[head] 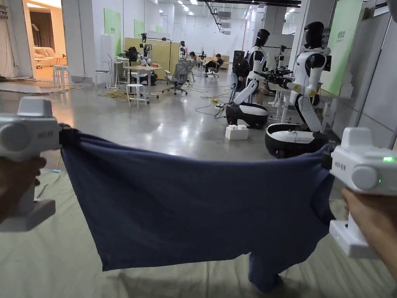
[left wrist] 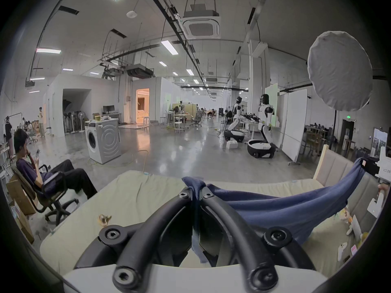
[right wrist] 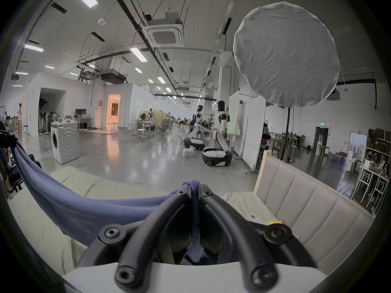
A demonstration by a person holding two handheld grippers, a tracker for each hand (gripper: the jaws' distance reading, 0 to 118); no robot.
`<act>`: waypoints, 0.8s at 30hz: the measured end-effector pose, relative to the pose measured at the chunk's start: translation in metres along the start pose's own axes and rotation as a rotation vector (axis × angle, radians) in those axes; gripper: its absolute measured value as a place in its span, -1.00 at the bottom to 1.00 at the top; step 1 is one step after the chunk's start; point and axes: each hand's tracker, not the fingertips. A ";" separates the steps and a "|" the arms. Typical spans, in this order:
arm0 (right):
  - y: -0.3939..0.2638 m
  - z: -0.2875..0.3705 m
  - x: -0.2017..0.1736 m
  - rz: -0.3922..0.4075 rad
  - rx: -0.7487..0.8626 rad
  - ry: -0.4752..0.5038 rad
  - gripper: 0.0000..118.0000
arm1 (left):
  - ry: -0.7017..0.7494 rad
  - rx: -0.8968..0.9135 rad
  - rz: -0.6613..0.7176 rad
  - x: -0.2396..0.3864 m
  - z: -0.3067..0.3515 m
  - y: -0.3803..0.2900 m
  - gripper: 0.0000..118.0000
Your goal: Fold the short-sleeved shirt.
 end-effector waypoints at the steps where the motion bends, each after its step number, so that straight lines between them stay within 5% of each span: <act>1: -0.010 0.018 -0.005 -0.002 -0.005 0.002 -0.92 | -0.002 -0.014 -0.002 -0.001 0.005 -0.014 -0.92; 9: -0.110 0.089 -0.006 0.041 -0.091 0.017 -0.92 | -0.042 -0.074 0.043 -0.017 0.073 -0.127 -0.92; 12: -0.142 0.122 -0.005 0.001 -0.154 0.029 -0.92 | -0.056 -0.096 0.069 -0.023 0.112 -0.160 -0.92; 24: -0.218 0.260 -0.019 0.077 -0.284 0.066 -0.92 | -0.106 -0.255 0.144 -0.031 0.234 -0.244 -0.92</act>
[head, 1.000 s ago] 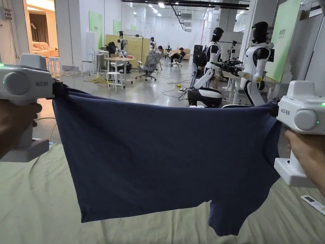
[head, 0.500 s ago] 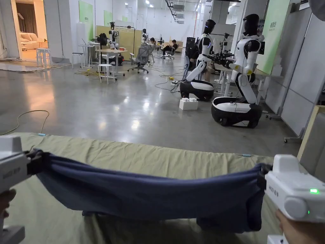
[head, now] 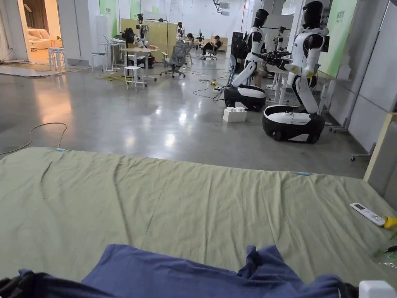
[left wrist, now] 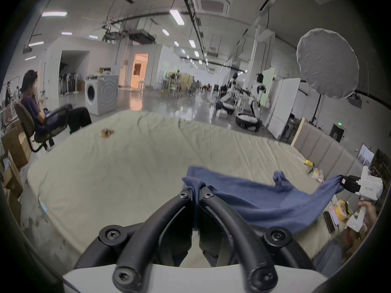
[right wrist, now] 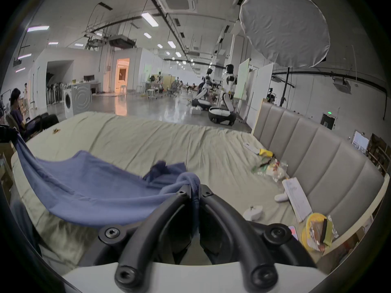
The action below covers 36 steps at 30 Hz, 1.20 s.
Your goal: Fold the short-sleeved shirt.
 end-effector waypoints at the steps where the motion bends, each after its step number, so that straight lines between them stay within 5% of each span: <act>1: -0.008 0.004 -0.004 0.004 -0.024 0.005 -0.92 | -0.006 -0.031 -0.006 0.001 0.000 -0.007 -0.92; 13: -0.099 -0.005 -0.029 -0.029 -0.379 -0.013 -0.91 | 0.023 -0.461 -0.039 0.016 -0.061 -0.079 -0.92; 22: -0.113 -0.009 -0.037 -0.019 -0.450 -0.016 -0.85 | 0.096 -0.535 -0.076 0.020 -0.088 -0.100 -0.91; 25: -0.105 -0.006 -0.042 -0.003 -0.434 -0.037 -0.26 | 0.124 -0.525 -0.085 0.029 -0.081 -0.101 -0.84; 27: -0.097 -0.002 -0.044 -0.024 -0.404 -0.055 0.05 | 0.139 -0.492 -0.093 0.033 -0.076 -0.097 -0.46; 30: -0.078 0.002 -0.046 -0.080 -0.297 -0.047 0.25 | 0.137 -0.389 -0.108 0.043 -0.068 -0.085 -0.03; 36: -0.036 0.004 -0.059 -0.153 -0.048 -0.018 0.39 | 0.085 -0.147 -0.160 0.068 -0.063 -0.054 -0.04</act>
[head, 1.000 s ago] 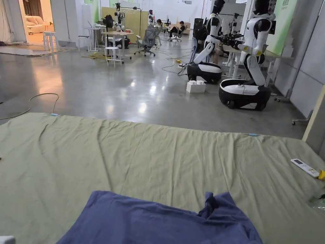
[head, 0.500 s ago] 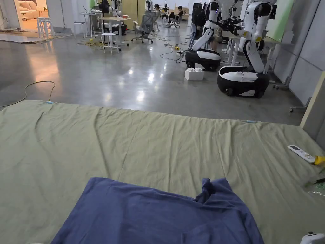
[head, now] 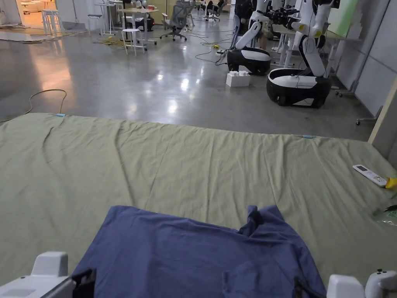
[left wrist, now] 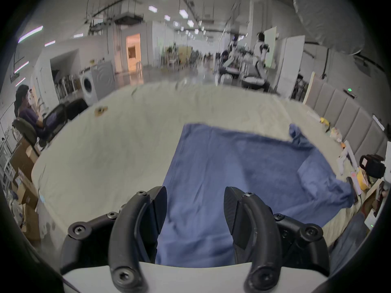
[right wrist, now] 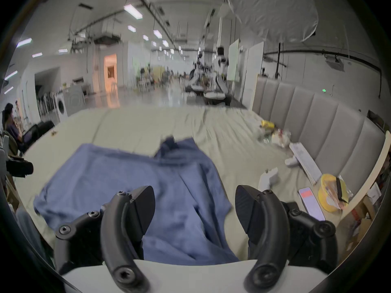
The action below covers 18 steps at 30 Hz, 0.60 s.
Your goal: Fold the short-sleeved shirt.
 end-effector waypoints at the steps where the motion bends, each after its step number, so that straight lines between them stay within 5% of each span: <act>1: 0.006 -0.001 -0.005 -0.002 0.036 0.002 0.39 | -0.010 0.041 -0.003 0.006 0.003 0.006 -0.04; 5: 0.025 0.002 -0.028 -0.019 0.195 0.010 0.37 | -0.010 0.204 -0.028 0.024 0.006 0.021 -0.04; 8: 0.034 0.005 -0.040 -0.028 0.271 0.006 0.06 | -0.005 0.305 -0.044 0.037 0.010 0.027 -0.06; 10: 0.036 0.007 -0.048 -0.032 0.320 0.007 -0.38 | -0.009 0.362 -0.041 0.045 0.015 0.029 -0.25; 12: 0.038 0.011 -0.051 -0.027 0.371 0.015 -0.73 | -0.004 0.397 -0.039 0.050 0.019 0.028 -0.74; 18: 0.036 0.015 -0.059 0.007 0.408 0.025 -0.99 | -0.027 0.448 -0.040 0.055 0.032 0.021 -0.94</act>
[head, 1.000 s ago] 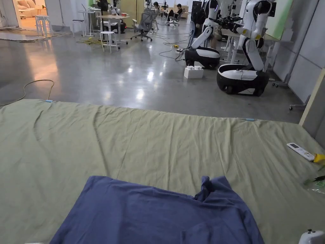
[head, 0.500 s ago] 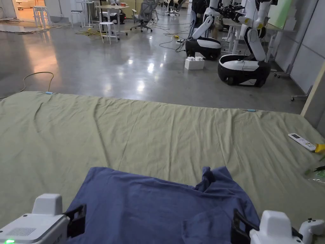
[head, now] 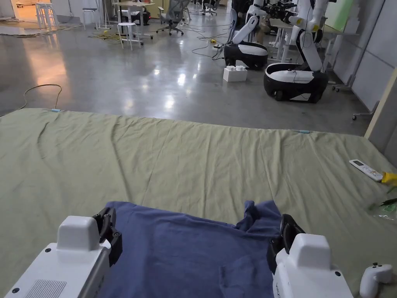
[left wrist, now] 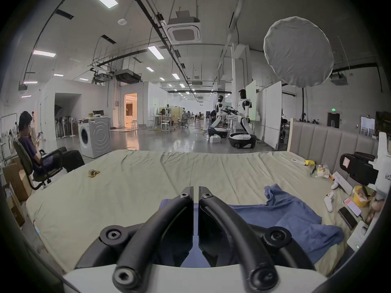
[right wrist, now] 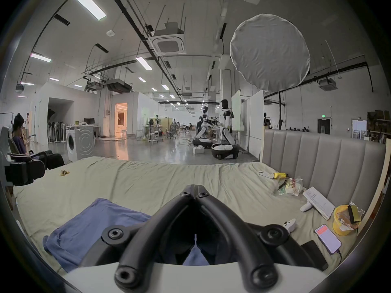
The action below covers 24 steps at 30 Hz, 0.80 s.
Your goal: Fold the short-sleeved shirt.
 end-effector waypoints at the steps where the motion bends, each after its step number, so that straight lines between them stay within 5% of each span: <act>1: -0.001 0.001 0.001 0.000 0.006 0.004 -0.99 | 0.001 0.000 -0.012 0.003 0.003 -0.001 -0.94; 11: -0.021 -0.014 -0.002 0.021 -0.093 0.054 -0.99 | 0.010 -0.229 0.068 -0.029 -0.028 -0.035 -0.96; 24: -0.074 -0.051 0.005 0.032 -0.292 0.079 -0.99 | 0.004 -0.546 0.158 -0.097 -0.194 -0.060 -0.95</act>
